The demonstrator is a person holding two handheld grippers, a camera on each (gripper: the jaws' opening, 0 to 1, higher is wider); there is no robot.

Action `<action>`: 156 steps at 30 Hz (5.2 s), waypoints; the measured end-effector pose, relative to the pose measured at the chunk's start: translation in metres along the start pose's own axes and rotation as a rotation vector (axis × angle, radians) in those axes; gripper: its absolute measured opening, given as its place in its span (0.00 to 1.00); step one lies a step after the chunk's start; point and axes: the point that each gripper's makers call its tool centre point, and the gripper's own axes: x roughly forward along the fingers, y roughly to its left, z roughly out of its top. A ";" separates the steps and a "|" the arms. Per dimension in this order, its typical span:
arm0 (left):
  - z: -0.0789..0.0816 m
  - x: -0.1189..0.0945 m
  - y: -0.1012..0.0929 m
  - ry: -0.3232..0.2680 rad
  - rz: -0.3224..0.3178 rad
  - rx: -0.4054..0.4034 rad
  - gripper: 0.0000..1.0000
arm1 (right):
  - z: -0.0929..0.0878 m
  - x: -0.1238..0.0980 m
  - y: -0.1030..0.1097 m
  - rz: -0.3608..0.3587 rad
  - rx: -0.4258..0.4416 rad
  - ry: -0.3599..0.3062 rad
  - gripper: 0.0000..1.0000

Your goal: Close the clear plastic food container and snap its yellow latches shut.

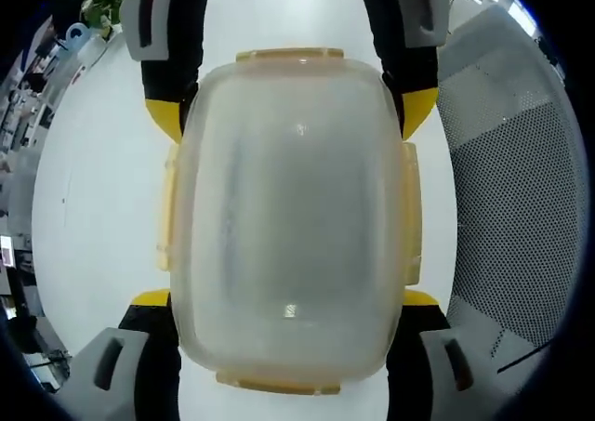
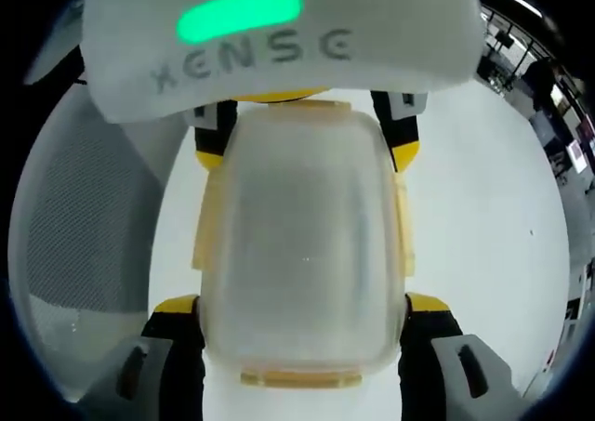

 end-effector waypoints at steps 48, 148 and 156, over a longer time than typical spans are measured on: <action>-0.041 -0.005 0.006 0.010 0.000 -0.017 0.95 | 0.037 0.015 -0.008 0.006 -0.019 0.001 0.88; -0.040 0.005 0.113 0.009 0.000 -0.001 0.95 | 0.032 0.014 -0.114 -0.003 -0.003 0.003 0.88; -0.040 0.005 0.113 0.011 0.004 -0.001 0.95 | 0.032 0.014 -0.114 -0.005 -0.007 0.002 0.88</action>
